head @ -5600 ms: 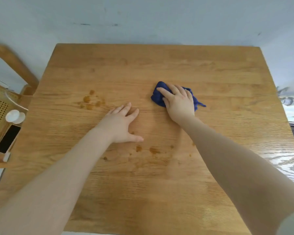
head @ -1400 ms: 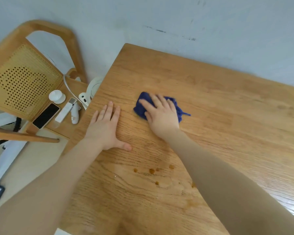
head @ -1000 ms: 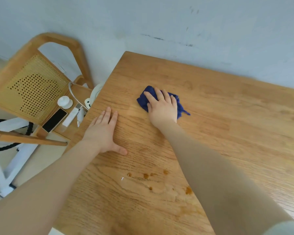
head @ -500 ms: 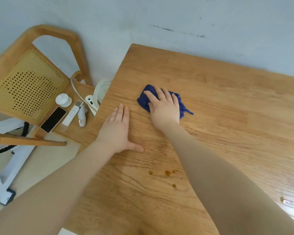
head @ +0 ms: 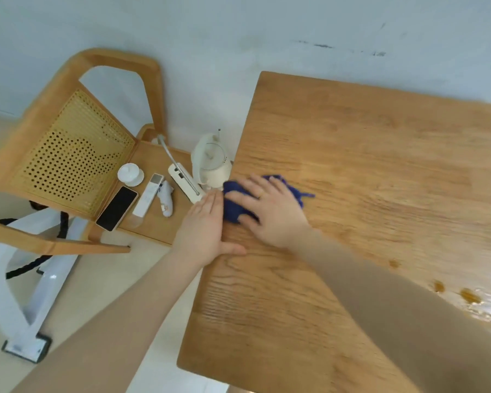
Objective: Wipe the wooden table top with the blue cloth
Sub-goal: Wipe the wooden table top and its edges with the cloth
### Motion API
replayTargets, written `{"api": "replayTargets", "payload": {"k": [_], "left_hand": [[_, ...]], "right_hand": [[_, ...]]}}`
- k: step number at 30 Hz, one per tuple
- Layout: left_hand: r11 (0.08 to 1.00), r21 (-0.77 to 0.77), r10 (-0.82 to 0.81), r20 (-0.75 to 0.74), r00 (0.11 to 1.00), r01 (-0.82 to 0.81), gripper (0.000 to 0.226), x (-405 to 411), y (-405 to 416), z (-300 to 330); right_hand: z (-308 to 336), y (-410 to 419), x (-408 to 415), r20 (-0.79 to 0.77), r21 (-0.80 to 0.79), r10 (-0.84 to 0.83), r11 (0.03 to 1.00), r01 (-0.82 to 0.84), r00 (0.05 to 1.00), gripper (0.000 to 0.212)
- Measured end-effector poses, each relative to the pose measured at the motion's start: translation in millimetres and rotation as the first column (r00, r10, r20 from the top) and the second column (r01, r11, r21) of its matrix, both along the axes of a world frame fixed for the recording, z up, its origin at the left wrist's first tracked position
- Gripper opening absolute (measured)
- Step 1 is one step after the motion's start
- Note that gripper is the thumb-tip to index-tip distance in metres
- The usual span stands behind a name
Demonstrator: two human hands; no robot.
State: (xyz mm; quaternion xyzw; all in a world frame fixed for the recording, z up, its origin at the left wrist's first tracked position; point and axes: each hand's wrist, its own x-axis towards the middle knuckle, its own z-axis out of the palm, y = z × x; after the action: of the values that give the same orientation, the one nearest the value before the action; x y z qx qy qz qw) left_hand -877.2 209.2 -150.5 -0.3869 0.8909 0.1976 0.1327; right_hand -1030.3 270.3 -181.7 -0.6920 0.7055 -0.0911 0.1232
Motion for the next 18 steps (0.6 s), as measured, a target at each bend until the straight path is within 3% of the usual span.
{"api": "replayTargets", "payload": {"k": [4,7,9,14,16,18], "left_hand": [[0.999,0.008,-0.042,-0.011,0.999,0.042,0.128,1.1,-0.5,-7.9],[0.998,0.029,-0.047,-0.029,0.998,0.047,0.126,-1.1,-1.2,-10.7],[0.995,0.094,-0.022,-0.062,0.998,0.028,0.126,0.9,0.5,-10.8],[0.965,0.25,0.129,-0.179,0.975,-0.082,0.123,3.5,1.9,-14.5],[0.967,0.243,0.126,-0.176,0.976,-0.081,0.124,3.2,3.6,-12.6],[0.97,0.232,0.116,-0.185,0.976,-0.071,0.125,3.6,3.5,-12.9]], "right_hand": [[-6.9,-51.3,-25.3,-0.026,-0.051,-0.365,0.93,0.363,0.931,0.045],[-7.5,-69.3,-22.6,-0.04,-0.035,-0.458,0.889,0.457,0.888,0.044],[-5.3,-51.2,-13.9,-0.032,-0.036,-0.403,0.915,0.402,0.915,0.042],[0.9,28.4,12.0,-0.065,-0.01,-0.086,0.996,0.086,0.994,0.044],[3.1,32.7,7.9,-0.09,0.033,-0.031,0.999,0.034,0.995,0.044],[3.8,18.9,2.7,-0.117,0.04,-0.087,0.995,0.092,0.989,0.046]]}}
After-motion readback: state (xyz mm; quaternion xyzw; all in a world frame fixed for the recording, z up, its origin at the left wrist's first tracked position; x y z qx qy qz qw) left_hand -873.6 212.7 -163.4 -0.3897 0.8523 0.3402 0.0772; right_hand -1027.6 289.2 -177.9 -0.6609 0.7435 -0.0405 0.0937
